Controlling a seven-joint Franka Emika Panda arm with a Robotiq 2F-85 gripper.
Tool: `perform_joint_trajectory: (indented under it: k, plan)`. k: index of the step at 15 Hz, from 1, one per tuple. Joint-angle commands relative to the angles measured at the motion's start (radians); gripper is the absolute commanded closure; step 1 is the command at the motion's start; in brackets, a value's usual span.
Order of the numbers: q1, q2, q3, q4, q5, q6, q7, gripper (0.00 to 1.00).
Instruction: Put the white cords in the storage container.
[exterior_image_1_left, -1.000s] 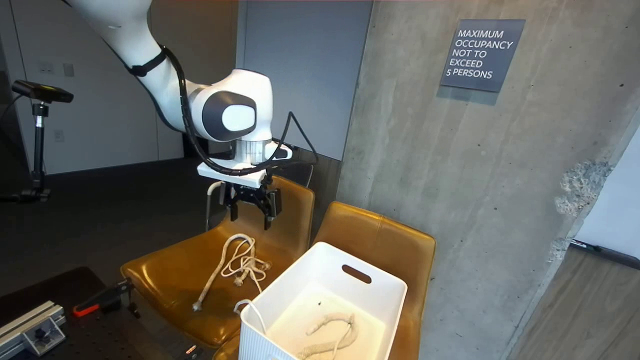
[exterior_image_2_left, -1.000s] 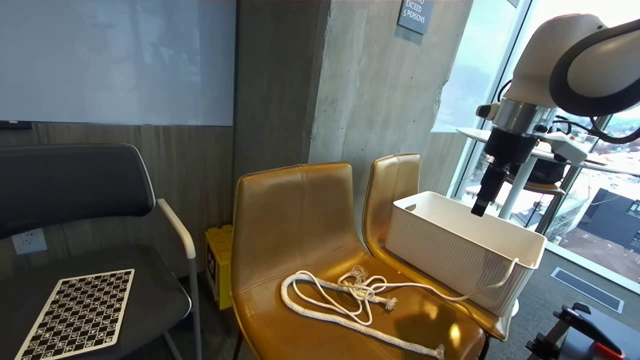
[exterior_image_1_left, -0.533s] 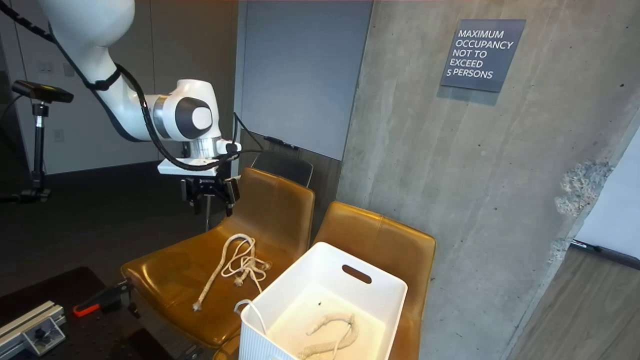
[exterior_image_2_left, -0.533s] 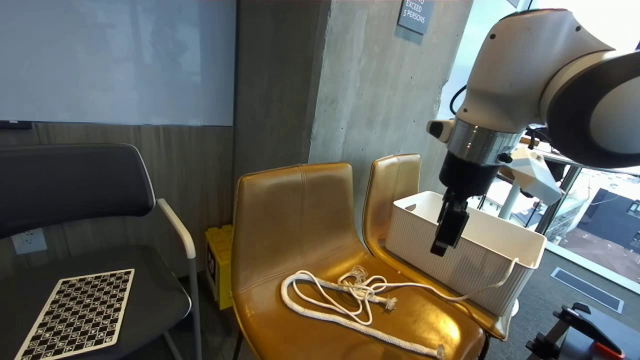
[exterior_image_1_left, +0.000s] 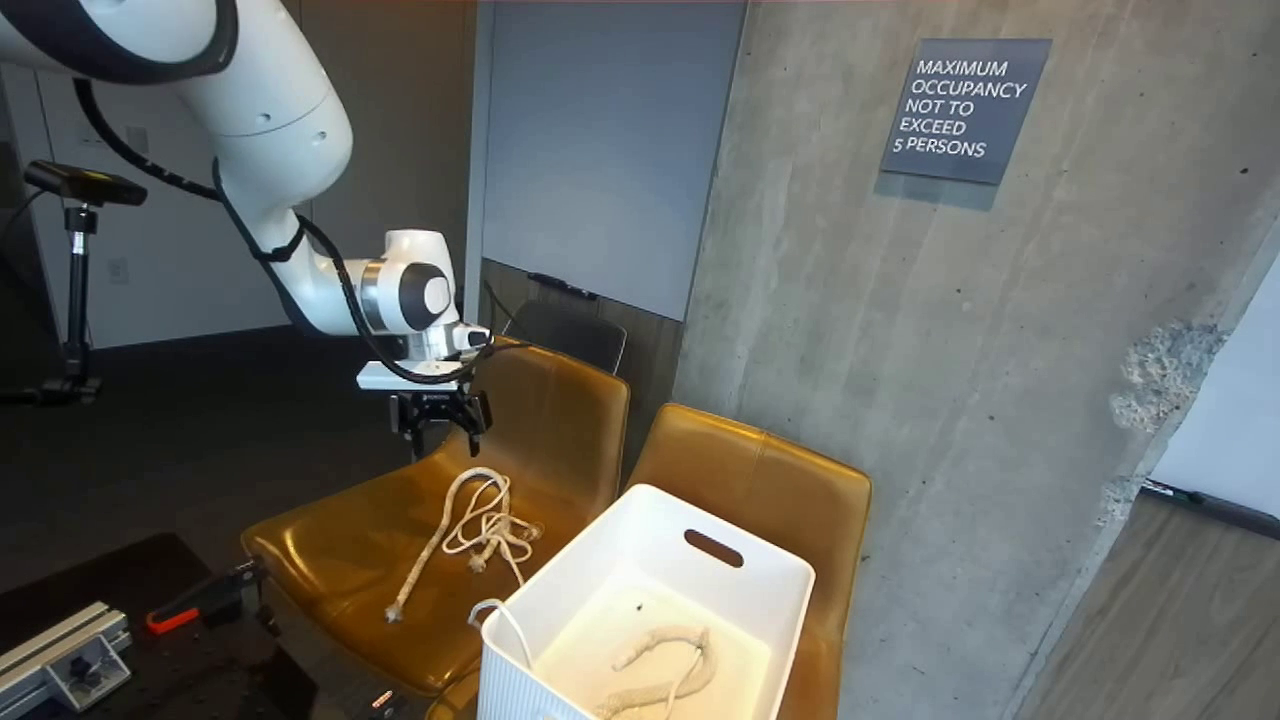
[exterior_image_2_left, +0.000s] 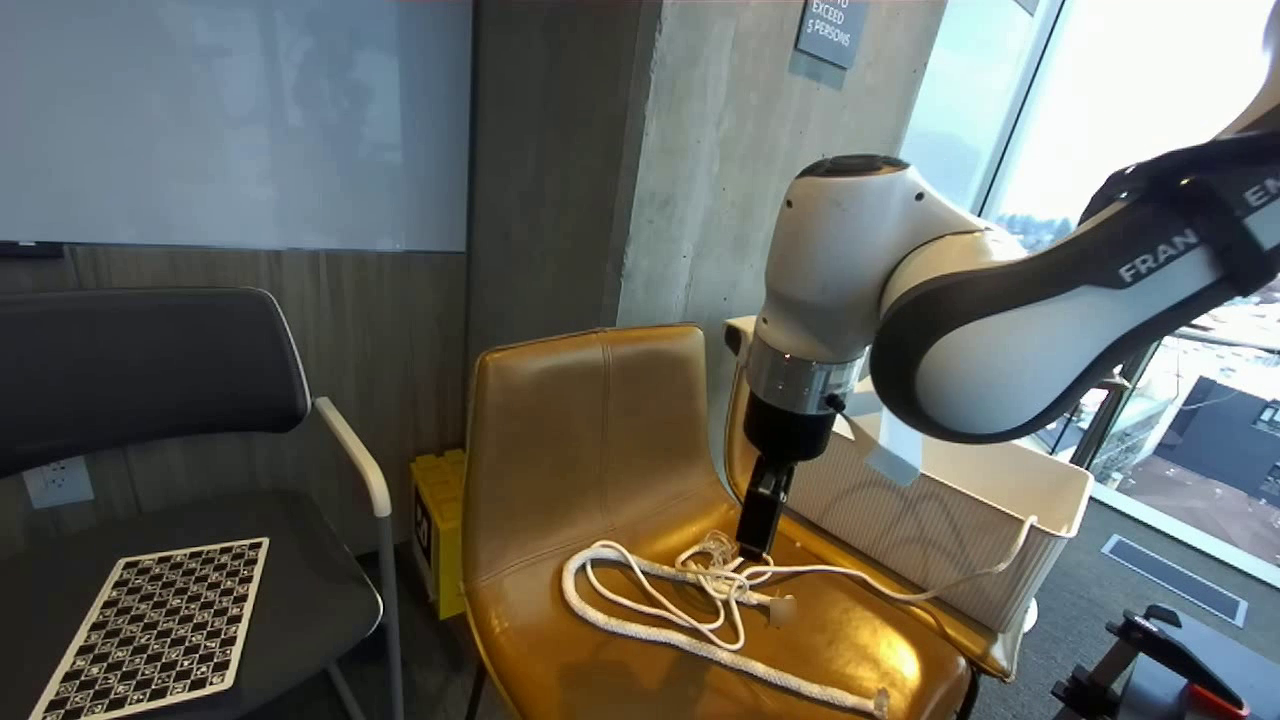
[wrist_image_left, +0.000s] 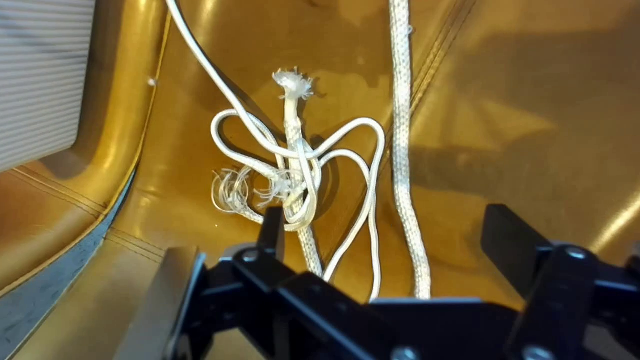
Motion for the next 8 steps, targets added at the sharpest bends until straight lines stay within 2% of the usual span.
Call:
perform_joint_trajectory:
  k: [1, 8]
  plan:
    - [0.020, 0.167, -0.017, 0.168, 0.017, -0.047, -0.025, 0.00]
    - [0.051, 0.382, -0.027, 0.289, 0.028, -0.049, -0.018, 0.00]
